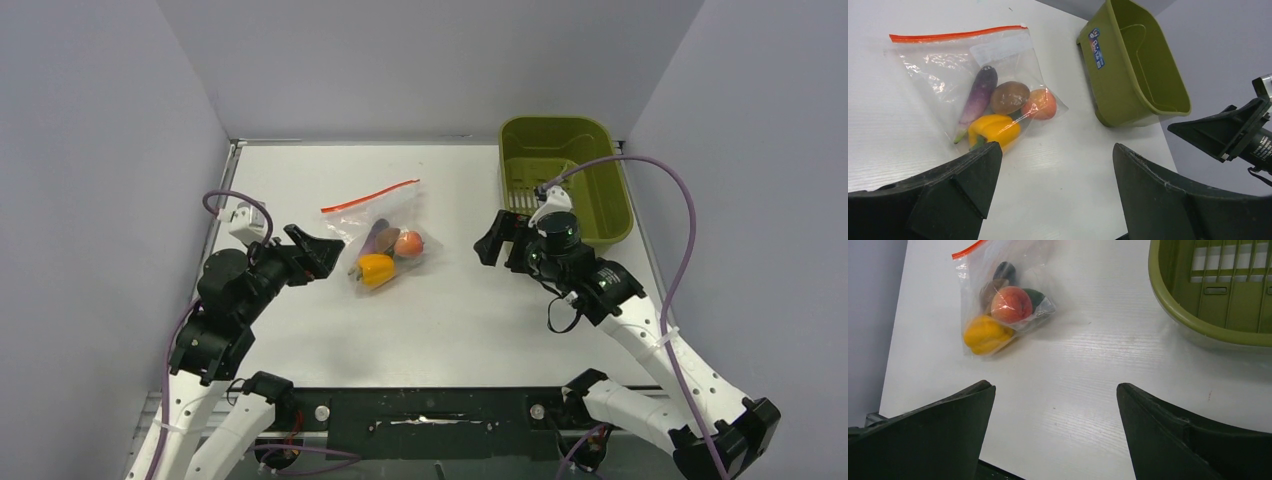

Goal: Place the food in the zip-top bag and seal the zipper
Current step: Reset both arms

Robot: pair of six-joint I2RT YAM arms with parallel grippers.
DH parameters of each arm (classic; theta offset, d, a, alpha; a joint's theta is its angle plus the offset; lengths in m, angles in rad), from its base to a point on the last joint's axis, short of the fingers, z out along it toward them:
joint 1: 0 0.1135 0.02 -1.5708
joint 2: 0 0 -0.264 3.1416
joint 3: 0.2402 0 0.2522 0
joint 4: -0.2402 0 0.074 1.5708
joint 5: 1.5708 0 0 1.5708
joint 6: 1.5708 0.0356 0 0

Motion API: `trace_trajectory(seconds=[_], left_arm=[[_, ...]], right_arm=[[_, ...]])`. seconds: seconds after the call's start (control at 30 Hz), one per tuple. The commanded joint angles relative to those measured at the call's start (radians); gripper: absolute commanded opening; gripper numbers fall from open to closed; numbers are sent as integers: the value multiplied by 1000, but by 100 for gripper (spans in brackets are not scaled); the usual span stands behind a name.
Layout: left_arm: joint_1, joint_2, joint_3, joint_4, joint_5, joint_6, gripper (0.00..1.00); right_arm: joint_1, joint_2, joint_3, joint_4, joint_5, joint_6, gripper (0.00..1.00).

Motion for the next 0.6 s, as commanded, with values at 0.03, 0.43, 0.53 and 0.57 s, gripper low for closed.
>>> trace_trajectory(seconds=[0.03, 0.43, 0.53, 0.57], left_arm=[[6, -13, 48, -21, 9, 20, 82], [5, -26, 12, -4, -32, -12, 82], [6, -24, 21, -15, -41, -1, 82], [5, -29, 22, -17, -43, 1, 82]], right_arm=[[6, -69, -13, 99, 9, -1, 98], [5, -104, -29, 154, 2, -14, 98], [6, -102, -42, 173, 6, -11, 98], [6, -98, -41, 172, 5, -9, 98]])
